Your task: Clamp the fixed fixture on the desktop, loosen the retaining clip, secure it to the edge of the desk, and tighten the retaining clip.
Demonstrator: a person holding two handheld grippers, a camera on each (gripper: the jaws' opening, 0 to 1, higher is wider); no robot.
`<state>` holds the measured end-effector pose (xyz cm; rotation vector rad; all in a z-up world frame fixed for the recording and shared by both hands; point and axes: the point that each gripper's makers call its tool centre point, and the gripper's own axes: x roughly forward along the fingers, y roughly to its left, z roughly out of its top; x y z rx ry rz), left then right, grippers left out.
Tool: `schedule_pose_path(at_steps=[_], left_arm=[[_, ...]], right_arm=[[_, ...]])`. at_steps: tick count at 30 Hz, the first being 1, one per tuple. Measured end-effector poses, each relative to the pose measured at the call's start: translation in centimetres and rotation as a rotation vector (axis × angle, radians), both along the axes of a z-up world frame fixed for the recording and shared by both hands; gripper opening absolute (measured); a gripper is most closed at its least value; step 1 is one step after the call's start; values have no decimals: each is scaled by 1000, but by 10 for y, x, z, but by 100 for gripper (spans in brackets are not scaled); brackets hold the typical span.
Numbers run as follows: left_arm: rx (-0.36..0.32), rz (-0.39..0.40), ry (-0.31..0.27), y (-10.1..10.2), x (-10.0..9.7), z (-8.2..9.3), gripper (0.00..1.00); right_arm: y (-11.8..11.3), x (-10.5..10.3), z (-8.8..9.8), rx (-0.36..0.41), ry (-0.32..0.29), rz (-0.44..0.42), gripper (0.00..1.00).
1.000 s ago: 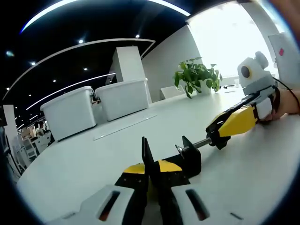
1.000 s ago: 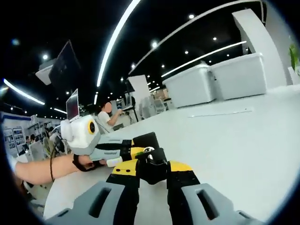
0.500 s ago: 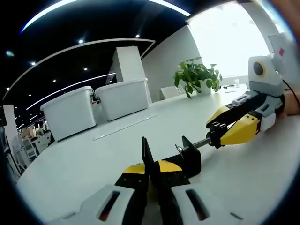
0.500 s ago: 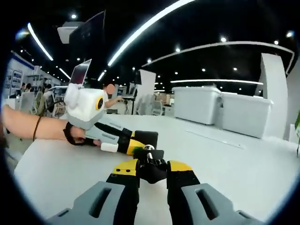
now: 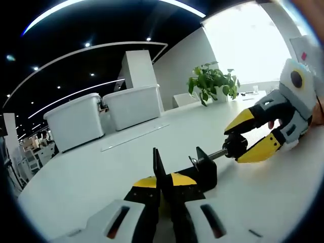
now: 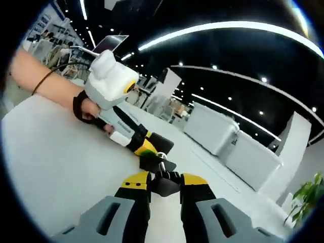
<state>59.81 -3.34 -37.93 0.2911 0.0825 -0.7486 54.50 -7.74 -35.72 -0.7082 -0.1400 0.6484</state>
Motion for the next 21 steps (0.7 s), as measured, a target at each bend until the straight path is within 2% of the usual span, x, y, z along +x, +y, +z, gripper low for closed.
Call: schedule_pose_path(at_steps=[7,9,12,13,21], left_arm=[[0,0,1,0,0,0,6],[0,0,1,0,0,0,6],[0,0,1,0,0,0,6],[0,0,2,0,0,0,6],[0,0,2,0,0,0,6]], right_arm=[[-1,1,-1,-19,-9,4,21],[0,1,-1,-73,-47,2,21],[3,-1,-1,-217,-150,-2,20],[4,-1,-4,-243,-158,-7,19],[3,-1,-2,-234,-157,-12,19]])
